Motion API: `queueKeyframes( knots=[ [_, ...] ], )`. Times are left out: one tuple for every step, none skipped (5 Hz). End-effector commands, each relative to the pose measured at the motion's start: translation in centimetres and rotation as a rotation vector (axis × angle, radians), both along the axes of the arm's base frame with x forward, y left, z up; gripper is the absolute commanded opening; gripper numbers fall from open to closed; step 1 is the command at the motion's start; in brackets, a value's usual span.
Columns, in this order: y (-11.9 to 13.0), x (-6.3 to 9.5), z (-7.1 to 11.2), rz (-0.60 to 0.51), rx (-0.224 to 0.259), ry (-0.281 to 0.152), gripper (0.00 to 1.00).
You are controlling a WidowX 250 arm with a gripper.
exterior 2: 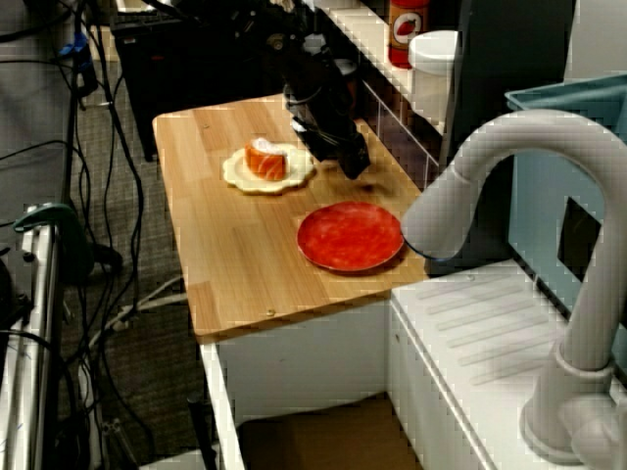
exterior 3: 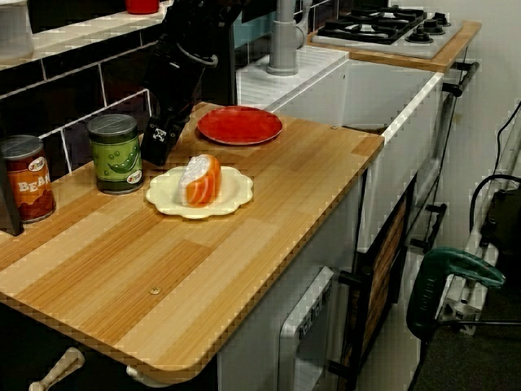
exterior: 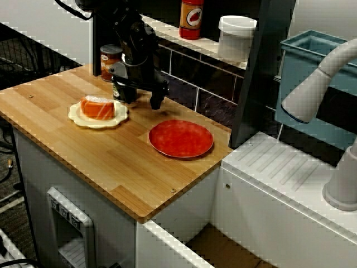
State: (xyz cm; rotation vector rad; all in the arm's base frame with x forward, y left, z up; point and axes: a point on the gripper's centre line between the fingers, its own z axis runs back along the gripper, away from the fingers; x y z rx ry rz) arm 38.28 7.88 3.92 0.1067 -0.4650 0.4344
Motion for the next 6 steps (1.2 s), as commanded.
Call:
queueKeyframes(
  knots=[
    [0.8, 0.6, 2.6, 0.017, 0.012, -0.042, 1.0],
    [1.1, 0.5, 2.9, 0.024, 0.021, -0.05, 1.0],
    [1.8, 0.3, 2.9, 0.051, 0.026, -0.053, 1.0],
    [2.5, 0.2, 3.0, 0.07, 0.039, -0.073, 1.0],
    [3.2, 0.1, 3.1, 0.084, 0.046, -0.081, 1.0],
    [3.9, -0.1, 3.4, 0.095, 0.046, -0.087, 1.0]
  ],
)
